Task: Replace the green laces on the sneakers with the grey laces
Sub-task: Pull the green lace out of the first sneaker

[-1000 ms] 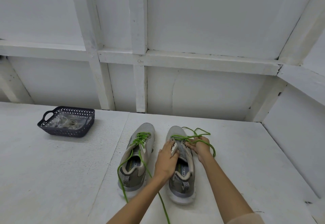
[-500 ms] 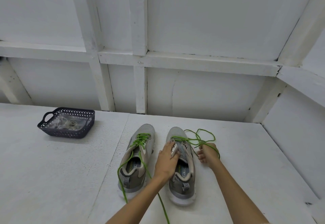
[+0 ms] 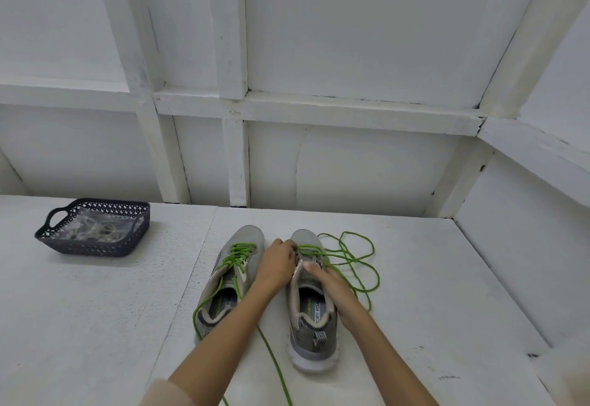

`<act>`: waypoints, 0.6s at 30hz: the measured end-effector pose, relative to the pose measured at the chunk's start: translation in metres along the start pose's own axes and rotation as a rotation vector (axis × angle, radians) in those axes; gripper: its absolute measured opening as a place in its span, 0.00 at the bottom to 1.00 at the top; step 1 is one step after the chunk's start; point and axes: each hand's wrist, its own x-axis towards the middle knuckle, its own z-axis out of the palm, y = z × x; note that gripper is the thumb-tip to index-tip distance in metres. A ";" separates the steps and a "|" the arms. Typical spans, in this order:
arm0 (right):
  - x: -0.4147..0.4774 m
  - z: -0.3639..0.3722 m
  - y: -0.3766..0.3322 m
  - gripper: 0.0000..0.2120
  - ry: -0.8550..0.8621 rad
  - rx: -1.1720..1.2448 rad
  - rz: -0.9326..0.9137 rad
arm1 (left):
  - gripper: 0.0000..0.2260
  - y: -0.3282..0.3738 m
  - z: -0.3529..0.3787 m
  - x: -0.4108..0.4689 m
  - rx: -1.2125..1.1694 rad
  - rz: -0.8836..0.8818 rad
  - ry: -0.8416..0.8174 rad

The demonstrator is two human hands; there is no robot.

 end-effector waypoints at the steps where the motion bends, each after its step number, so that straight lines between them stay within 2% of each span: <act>1: 0.000 0.001 0.001 0.24 -0.009 0.007 -0.006 | 0.14 0.001 -0.001 0.002 0.039 0.015 0.025; 5: -0.003 0.004 0.002 0.19 0.018 0.021 -0.040 | 0.09 0.002 -0.003 0.010 0.234 0.062 0.062; 8: -0.002 0.008 0.005 0.27 0.115 -0.037 -0.025 | 0.08 0.004 -0.005 0.016 0.297 0.081 0.053; 10: -0.003 0.010 0.005 0.21 0.124 -0.054 -0.066 | 0.08 0.007 -0.008 0.020 0.214 0.043 0.127; 12: -0.003 0.010 0.005 0.12 0.126 -0.035 -0.119 | 0.06 0.009 -0.013 0.025 -0.006 -0.020 0.272; 14: -0.003 0.009 0.004 0.12 0.132 -0.034 -0.141 | 0.05 0.008 -0.018 0.029 -0.182 -0.071 0.323; 15: -0.003 0.009 0.004 0.12 0.131 -0.034 -0.149 | 0.07 0.006 -0.020 0.029 -0.190 -0.084 0.282; 18: -0.002 0.010 0.004 0.11 0.128 -0.042 -0.143 | 0.19 0.000 -0.016 0.026 -0.108 -0.135 0.020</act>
